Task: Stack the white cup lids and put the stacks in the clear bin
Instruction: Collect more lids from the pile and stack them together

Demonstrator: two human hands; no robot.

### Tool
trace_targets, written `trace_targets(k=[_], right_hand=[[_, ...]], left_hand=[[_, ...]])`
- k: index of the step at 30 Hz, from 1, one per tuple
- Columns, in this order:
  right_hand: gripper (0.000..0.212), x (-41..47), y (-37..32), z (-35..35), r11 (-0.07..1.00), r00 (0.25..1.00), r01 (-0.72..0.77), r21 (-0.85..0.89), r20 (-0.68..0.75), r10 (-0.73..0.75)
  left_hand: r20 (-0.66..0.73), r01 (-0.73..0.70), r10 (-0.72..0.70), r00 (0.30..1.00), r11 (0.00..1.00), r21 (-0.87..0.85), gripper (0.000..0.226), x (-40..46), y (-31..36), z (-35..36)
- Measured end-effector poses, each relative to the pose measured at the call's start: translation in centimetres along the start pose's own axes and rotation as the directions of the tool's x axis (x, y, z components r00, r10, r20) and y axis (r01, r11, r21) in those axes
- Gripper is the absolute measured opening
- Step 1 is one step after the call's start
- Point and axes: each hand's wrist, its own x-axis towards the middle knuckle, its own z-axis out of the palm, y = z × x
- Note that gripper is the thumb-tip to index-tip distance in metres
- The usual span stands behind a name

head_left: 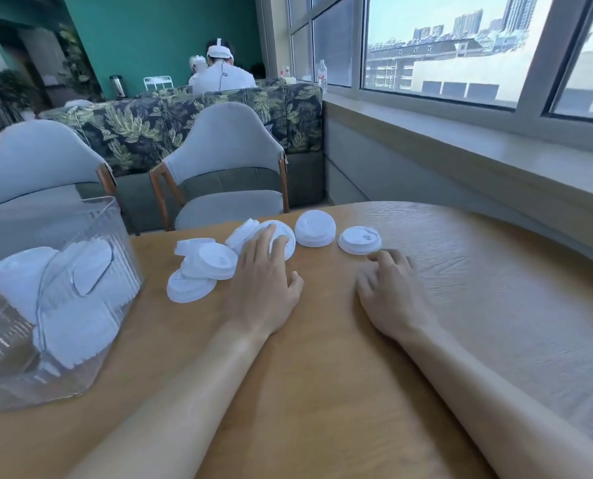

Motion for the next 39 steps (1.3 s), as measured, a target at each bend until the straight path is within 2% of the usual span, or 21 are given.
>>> trace_targets(k=[6,11,17,26,33,39], right_hand=[[0.054,3.3,0.5,0.9,0.999,0.998,-0.006,0.038,-0.059,0.009],[0.061,5.4,0.8,1.7,0.999,0.997,-0.022,0.046,-0.074,0.025],[0.07,7.1,0.9,2.1,0.998,0.997,-0.048,0.049,-0.059,0.051],[0.065,7.2,0.9,1.9,0.994,0.996,-0.056,0.094,-0.063,0.062],[0.067,4.5,0.3,1.2,0.99,0.992,-0.045,0.135,-0.108,0.06],[0.072,0.5,-0.4,0.1,0.992,0.997,-0.042,0.119,-0.061,0.049]], left_hand=[[-0.128,-0.003,0.013,0.992,0.997,0.079,0.06,2.4,-0.8,1.9],[-0.139,0.042,-0.023,0.99,0.99,0.135,0.067,3.1,-1.3,2.6],[-0.153,0.072,-0.057,0.987,0.993,0.098,0.066,3.1,-1.4,2.8],[-0.182,0.078,-0.075,0.98,0.997,0.009,0.062,2.8,-1.1,2.4],[-0.126,0.066,-0.096,0.987,0.973,-0.22,0.066,1.3,-0.7,0.8],[-0.101,0.042,-0.073,0.992,0.959,-0.282,0.064,-1.4,-0.2,-1.1]])
